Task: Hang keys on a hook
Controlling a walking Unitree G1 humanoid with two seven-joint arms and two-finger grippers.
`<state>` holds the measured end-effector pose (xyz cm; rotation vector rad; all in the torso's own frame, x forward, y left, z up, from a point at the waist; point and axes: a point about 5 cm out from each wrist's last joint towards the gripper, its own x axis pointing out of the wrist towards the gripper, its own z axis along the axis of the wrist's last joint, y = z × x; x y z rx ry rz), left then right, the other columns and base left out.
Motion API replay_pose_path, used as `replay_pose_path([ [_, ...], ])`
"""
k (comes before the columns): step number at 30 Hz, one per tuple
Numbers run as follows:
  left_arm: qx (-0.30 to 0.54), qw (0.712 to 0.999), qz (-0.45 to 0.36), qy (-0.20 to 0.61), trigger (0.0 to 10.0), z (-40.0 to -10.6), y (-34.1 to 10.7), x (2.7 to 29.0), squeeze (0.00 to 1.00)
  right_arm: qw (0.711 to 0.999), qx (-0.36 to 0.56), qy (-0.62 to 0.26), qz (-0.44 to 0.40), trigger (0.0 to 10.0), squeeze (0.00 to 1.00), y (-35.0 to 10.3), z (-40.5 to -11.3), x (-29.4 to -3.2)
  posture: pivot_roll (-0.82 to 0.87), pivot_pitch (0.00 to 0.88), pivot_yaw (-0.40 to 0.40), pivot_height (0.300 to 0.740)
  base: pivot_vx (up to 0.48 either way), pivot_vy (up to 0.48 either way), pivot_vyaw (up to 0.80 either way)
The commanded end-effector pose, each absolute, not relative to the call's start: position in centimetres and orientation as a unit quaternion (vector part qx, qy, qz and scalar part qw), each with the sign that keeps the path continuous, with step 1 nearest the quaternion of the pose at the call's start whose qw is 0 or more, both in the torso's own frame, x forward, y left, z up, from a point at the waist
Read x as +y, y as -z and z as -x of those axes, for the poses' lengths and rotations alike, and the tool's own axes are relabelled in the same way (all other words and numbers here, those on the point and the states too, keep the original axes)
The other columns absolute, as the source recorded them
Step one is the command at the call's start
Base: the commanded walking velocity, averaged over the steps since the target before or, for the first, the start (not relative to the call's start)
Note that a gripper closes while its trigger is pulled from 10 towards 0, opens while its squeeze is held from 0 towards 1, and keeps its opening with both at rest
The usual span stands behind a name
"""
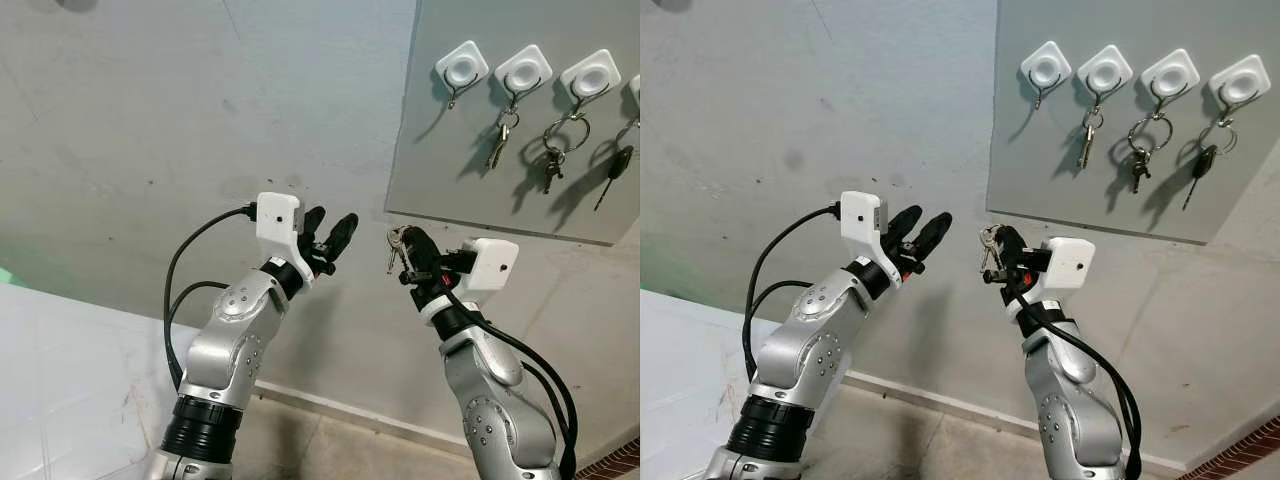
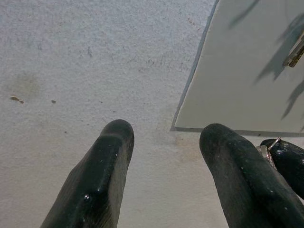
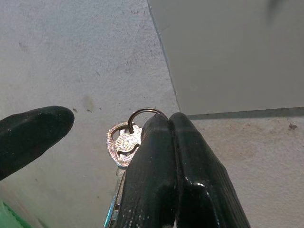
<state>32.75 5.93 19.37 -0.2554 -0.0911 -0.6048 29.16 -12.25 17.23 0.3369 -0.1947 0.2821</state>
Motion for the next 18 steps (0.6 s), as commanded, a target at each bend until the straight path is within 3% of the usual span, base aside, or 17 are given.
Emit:
replay_pose_path([
  [1,-0.043,0.95,0.127,0.284,10.0,-32.85,-19.11,6.34,0.0,0.971,-0.091,-0.148,-0.167,10.0,0.0,-17.1,-29.24,-11.82,-0.08,0.006,0.069,0.74,0.0,-0.251,0.0],
  [7,-0.049,0.949,0.139,0.28,10.0,-32.84,-19.14,6.24,0.0,0.971,-0.087,-0.154,-0.162,10.0,0.0,-17.03,-29.26,-11.85,-0.08,0.0,0.052,0.74,0.0,-0.45,0.0],
  [18,-0.041,0.95,0.156,0.268,10.0,-33.06,-18.88,6.21,0.0,0.971,-0.081,-0.16,-0.159,10.0,0.0,-16.85,-29.15,-11.78,-0.08,0.0,0.042,0.74,0.0,0.0,0.0],
])
